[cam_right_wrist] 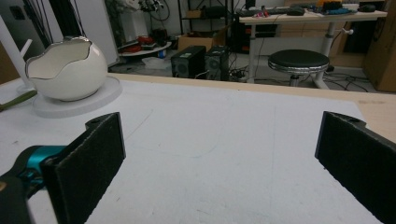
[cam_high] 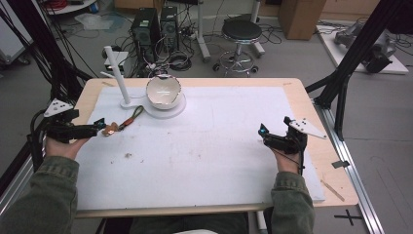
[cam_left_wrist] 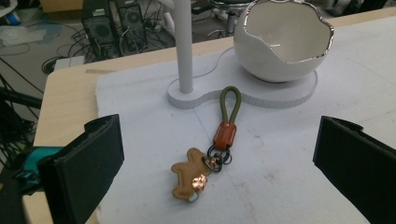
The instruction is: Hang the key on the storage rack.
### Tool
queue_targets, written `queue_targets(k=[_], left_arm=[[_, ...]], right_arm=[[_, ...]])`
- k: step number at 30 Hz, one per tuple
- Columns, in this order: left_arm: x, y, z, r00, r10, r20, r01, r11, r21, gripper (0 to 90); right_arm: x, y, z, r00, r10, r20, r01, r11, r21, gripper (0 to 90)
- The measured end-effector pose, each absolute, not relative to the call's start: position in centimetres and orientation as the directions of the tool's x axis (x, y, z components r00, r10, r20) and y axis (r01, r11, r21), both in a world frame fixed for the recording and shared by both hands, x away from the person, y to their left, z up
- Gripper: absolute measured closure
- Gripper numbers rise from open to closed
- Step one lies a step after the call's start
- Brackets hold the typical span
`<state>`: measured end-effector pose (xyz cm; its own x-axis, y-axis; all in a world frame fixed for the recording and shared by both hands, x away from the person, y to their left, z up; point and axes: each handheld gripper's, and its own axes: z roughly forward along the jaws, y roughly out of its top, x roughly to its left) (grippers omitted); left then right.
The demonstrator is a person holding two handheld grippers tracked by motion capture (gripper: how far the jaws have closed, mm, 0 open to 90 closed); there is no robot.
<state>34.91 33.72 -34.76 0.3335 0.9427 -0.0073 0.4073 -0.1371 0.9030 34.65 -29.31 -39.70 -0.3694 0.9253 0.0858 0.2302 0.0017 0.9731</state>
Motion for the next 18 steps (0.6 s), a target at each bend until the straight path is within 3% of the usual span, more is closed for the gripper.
queue_targets(k=[18], left_arm=[[38.7, 32.8, -34.9, 0.373, 0.927, -0.044, 0.473, -0.149, 0.869, 2.2]], right_arm=[[34.7, -29.4, -39.8, -0.368, 0.925, 0.100, 0.228, -0.015, 0.974, 0.6]])
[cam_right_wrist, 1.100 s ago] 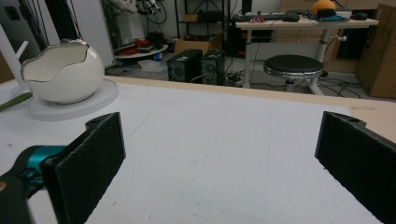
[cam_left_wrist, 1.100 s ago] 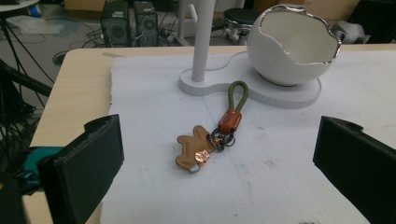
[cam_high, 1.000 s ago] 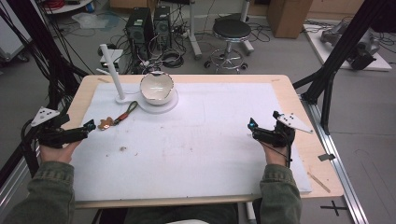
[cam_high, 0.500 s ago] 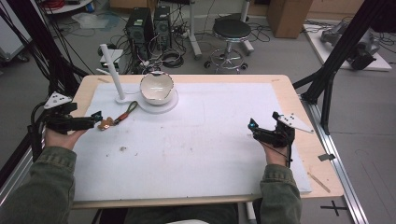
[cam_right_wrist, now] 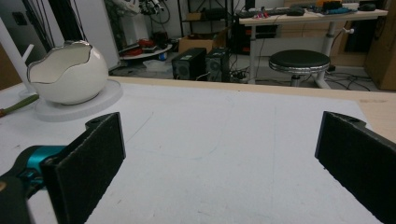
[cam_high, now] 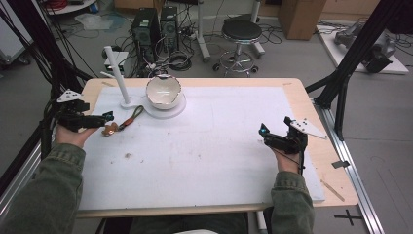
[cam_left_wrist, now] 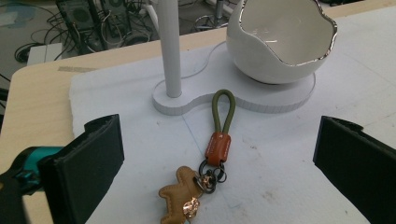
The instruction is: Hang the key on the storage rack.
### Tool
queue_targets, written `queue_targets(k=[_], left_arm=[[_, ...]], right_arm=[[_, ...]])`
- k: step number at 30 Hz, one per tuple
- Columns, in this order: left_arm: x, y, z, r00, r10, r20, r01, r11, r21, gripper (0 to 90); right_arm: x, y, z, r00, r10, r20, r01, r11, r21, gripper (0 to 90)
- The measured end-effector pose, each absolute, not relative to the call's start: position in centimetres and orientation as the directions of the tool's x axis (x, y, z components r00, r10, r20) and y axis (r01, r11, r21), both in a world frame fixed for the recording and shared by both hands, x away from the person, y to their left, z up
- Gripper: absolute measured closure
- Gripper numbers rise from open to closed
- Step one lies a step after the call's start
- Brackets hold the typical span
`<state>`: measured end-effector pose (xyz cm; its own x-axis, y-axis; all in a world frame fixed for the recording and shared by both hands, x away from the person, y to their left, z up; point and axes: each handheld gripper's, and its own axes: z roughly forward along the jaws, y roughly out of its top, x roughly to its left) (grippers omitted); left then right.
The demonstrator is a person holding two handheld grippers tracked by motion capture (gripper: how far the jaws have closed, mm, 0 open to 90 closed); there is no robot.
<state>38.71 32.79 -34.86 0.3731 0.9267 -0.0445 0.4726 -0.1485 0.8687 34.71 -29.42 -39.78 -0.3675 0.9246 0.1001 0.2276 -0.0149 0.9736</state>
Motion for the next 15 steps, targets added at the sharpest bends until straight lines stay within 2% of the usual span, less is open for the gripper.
queue_targets(k=[5, 6, 15], left_arm=[[39.5, 32.4, -34.7, 0.383, 0.923, -0.039, 0.482, -0.163, 0.861, 2.2], [39.9, 32.2, -34.6, 0.397, 0.915, -0.064, 0.496, -0.155, 0.854, 2.2], [41.5, 30.5, -34.7, 0.429, 0.903, -0.032, 0.508, -0.212, 0.835, 2.2]], right_arm=[[34.8, -29.4, -39.8, -0.370, 0.924, 0.099, 0.224, -0.015, 0.974, 0.6], [34.8, -29.4, -39.8, -0.368, 0.924, 0.102, 0.226, -0.018, 0.974, 0.6], [34.8, -29.5, -39.8, -0.371, 0.923, 0.104, 0.224, -0.019, 0.974, 0.6]])
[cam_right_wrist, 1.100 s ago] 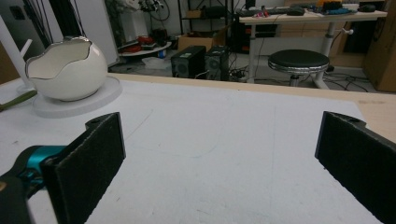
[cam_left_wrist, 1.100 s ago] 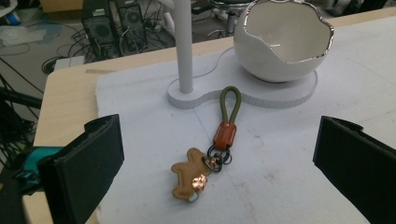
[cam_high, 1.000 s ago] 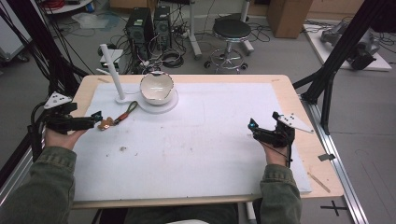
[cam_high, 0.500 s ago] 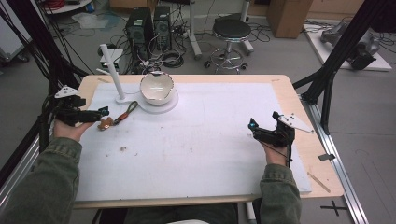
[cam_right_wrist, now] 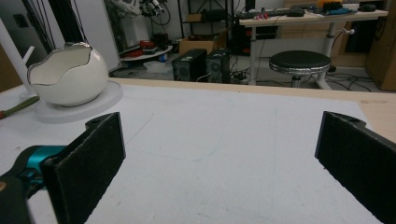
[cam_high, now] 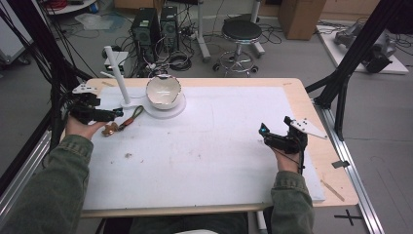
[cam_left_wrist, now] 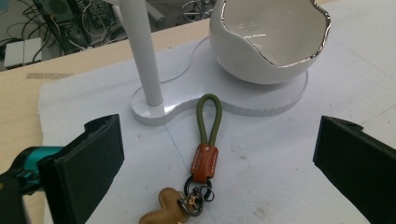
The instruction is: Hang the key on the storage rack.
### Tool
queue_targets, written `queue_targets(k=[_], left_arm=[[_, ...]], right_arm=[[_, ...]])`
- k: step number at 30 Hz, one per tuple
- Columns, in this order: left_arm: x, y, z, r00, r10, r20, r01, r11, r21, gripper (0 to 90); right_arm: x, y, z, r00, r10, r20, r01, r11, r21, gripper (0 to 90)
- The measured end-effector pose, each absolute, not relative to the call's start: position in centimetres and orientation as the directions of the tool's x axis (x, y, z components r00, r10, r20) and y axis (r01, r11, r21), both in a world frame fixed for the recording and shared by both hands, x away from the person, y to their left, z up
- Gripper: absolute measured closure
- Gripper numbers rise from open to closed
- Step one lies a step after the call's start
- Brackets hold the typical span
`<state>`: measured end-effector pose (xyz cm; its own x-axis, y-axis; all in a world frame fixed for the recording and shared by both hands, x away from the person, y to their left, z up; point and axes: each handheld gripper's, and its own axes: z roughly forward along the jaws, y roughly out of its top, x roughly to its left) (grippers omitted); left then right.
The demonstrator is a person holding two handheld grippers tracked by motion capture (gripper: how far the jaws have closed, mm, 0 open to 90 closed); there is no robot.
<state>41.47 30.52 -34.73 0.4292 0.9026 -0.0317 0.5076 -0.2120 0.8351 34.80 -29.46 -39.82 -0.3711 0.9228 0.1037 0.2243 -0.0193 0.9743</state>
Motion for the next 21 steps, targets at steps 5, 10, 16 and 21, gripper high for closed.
queue_targets(k=[5, 10, 16, 21], left_arm=[[42.2, 30.1, -35.1, 0.433, 0.900, -0.039, 0.516, -0.212, 0.830, 2.2], [43.3, 30.2, -36.3, 0.423, 0.905, -0.050, 0.554, -0.215, 0.804, 2.2], [44.4, 30.3, -37.6, 0.436, 0.897, -0.077, 0.593, -0.222, 0.774, 2.2], [45.1, 30.1, -38.4, 0.446, 0.891, -0.086, 0.620, -0.238, 0.748, 2.2]], right_arm=[[34.8, -29.5, -39.8, -0.373, 0.922, 0.103, 0.220, -0.019, 0.975, 0.5], [34.9, -29.5, -39.8, -0.372, 0.922, 0.108, 0.224, -0.024, 0.974, 0.6], [34.9, -29.5, -39.9, -0.373, 0.922, 0.105, 0.224, -0.021, 0.974, 0.6], [34.8, -29.5, -39.8, -0.373, 0.922, 0.104, 0.215, -0.023, 0.976, 0.6]])
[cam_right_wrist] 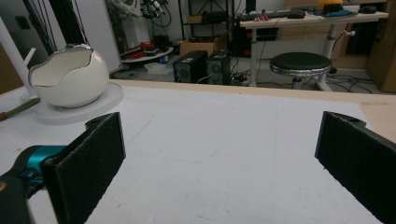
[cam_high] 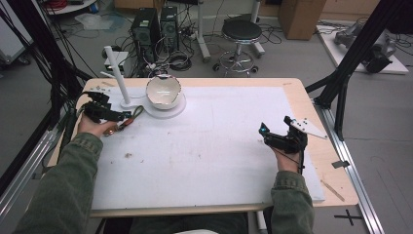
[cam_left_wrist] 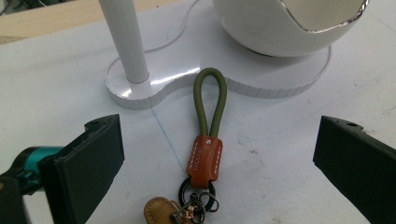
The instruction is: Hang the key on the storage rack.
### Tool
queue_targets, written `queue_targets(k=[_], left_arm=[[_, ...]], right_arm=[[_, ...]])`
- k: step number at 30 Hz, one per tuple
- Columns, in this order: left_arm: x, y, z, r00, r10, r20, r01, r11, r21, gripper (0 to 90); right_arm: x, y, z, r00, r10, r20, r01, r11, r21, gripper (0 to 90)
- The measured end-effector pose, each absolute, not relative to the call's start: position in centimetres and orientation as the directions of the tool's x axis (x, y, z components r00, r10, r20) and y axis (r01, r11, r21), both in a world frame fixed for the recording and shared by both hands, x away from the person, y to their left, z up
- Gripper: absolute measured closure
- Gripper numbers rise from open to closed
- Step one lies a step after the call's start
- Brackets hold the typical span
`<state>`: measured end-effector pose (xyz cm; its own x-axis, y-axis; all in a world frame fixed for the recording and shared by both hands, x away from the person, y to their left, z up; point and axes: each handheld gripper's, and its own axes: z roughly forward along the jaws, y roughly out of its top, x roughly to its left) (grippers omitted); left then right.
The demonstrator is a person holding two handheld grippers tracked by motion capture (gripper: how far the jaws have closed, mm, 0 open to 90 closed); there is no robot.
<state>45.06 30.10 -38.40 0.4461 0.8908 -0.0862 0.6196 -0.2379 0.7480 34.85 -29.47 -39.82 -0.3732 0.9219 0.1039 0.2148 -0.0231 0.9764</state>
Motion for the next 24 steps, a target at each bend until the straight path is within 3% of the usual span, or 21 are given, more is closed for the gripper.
queue_targets(k=[24], left_arm=[[46.9, 30.2, -41.2, 0.408, 0.910, -0.074, 0.678, -0.248, 0.692, 15.7]], right_arm=[[34.8, -29.4, -39.8, -0.371, 0.924, 0.094, 0.215, -0.013, 0.977, 0.6]])
